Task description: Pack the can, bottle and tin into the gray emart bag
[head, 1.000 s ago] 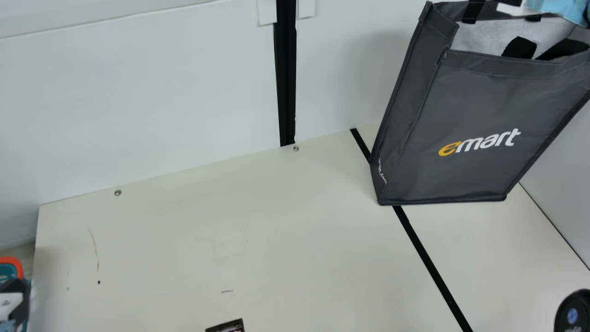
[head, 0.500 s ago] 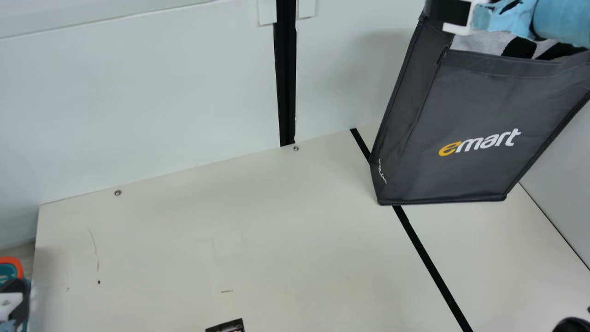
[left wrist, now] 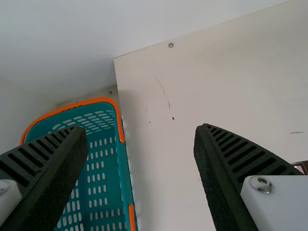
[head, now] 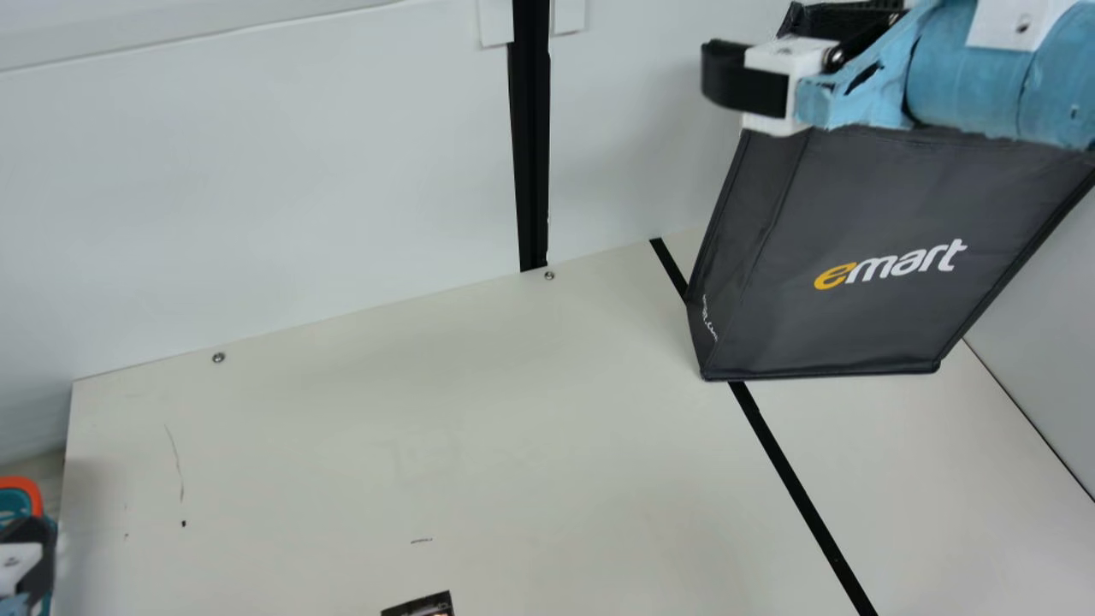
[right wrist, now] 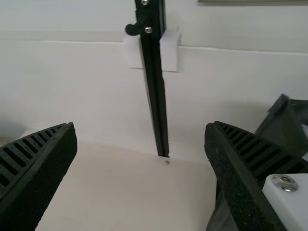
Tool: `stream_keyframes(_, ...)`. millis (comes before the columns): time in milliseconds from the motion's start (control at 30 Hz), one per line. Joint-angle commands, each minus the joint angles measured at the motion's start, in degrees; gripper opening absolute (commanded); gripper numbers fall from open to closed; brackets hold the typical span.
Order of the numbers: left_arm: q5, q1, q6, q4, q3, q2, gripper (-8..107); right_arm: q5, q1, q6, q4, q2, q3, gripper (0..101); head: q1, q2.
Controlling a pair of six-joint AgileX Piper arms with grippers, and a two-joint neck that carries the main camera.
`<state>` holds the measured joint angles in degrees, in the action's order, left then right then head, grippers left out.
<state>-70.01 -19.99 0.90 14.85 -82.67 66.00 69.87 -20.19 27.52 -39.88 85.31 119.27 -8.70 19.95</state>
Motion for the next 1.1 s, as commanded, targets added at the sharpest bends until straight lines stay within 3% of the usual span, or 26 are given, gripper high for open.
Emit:
stream_keyframes(0, 0.00, 0.00, 0.00, 0.00, 0.00, 0.00, 90, 0.03, 0.85, 0.35, -0.16, -1.00, -2.10, 91, -1.30, 0.05)
stream_keyframes(633, 0.00, 0.00, 0.00, 0.00, 0.00, 0.00, 90, -0.16, 8.83, 4.50, 1.35, -11.78, -21.40, 91, -1.30, 0.05)
stream_keyframes(1067, 0.00, 0.00, 0.00, 0.00, 0.00, 0.00, 90, -10.79, 15.18, 6.67, 14.01, -19.29, -36.52, 91, -1.30, 0.05)
